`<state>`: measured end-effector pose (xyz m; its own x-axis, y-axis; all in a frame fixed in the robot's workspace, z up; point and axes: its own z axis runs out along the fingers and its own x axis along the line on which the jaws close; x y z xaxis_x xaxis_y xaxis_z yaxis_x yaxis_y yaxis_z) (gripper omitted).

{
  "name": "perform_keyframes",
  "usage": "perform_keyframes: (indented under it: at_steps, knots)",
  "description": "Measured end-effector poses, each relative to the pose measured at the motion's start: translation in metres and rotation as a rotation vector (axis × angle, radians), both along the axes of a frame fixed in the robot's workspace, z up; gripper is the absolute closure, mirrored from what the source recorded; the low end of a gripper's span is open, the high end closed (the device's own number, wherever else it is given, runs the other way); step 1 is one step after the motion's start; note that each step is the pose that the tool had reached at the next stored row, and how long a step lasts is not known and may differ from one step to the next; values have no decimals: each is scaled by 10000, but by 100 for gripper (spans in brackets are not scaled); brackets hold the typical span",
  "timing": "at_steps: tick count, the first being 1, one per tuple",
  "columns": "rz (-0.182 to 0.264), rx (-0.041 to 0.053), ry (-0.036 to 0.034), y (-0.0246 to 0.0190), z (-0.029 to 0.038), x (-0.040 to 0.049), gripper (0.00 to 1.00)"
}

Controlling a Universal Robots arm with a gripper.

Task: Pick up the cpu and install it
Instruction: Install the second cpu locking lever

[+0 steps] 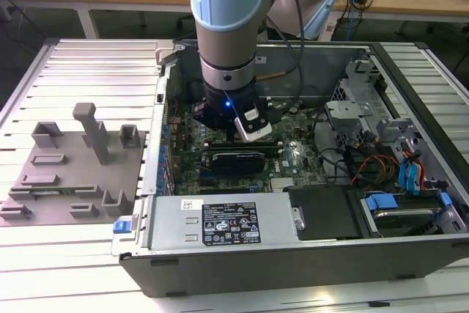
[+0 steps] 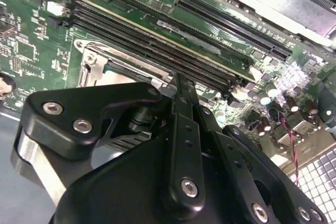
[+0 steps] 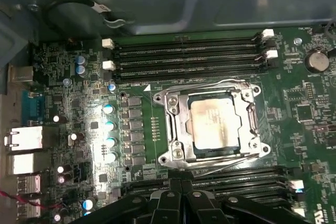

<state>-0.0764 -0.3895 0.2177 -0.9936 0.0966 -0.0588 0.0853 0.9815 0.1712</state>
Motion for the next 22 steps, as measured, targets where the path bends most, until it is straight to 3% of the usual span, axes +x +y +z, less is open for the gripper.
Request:
perform_keyframes:
  at_steps: [7, 15, 19, 22]
  knots:
    - [45, 311, -35, -6, -51, -17, 89]
    - [664, 370, -25, -20, -94, -13, 89]
    - [669, 580, -31, -71, -113, -6, 89]
    - [666, 906, -42, -104, -122, -3, 89]
